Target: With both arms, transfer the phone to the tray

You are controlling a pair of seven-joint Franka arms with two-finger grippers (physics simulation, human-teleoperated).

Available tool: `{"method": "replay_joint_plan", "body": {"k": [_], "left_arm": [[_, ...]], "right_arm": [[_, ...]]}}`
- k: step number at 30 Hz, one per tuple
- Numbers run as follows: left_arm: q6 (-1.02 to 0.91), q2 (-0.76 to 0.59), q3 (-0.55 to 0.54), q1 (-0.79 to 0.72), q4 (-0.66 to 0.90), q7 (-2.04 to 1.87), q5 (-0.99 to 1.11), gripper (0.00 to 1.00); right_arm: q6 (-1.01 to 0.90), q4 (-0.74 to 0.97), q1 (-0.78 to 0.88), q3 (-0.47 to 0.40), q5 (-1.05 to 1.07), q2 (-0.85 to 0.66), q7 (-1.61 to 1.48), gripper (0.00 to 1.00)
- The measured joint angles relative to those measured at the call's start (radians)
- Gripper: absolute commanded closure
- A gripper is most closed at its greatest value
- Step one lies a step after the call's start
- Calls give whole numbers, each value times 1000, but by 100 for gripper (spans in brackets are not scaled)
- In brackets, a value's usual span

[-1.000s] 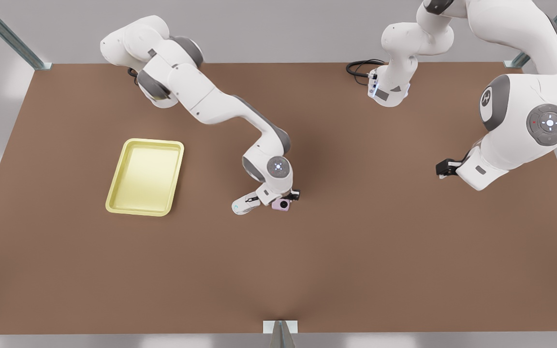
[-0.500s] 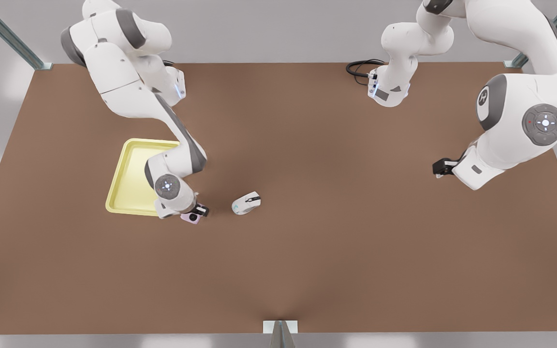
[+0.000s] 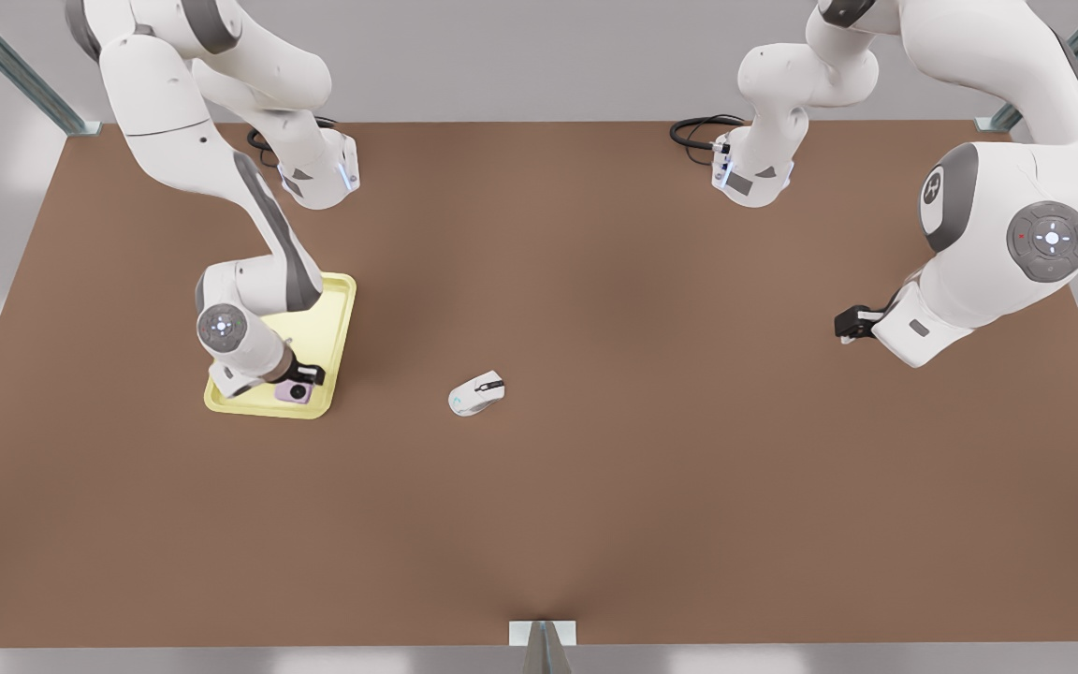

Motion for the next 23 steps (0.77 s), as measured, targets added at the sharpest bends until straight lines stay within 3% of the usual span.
{"method": "replay_joint_plan", "body": {"k": [4, 5, 11, 13, 18, 20, 23], "left_arm": [[-5, -5, -2, -2, 0, -1, 0, 0], [-6, -5, -2, -2, 0, -2, 0, 0], [-10, -5, -2, -2, 0, -3, 0, 0], [-10, -7, -2, -2, 0, -4, 1, 0], [-9, -9, 1, 0, 6, -4, 2, 0], [-8, -6, 1, 0, 15, -5, 4, 0], [-7, -2, 1, 0, 23, -5, 7, 0]], "right_arm": [[5, -45, -2, -4, 0, -3, -84, 19], [5, -50, -2, -4, -1, -5, -101, 0], [-1, -36, -1, -11, -4, -21, -190, 0], [-70, 98, -1, -26, -2, -58, -215, 0], [-410, 705, -3, -141, 56, -121, -267, 0], [-557, 825, -6, -154, 70, -132, -284, 0], [-727, 867, -16, -177, 92, -134, -308, 0]]}}
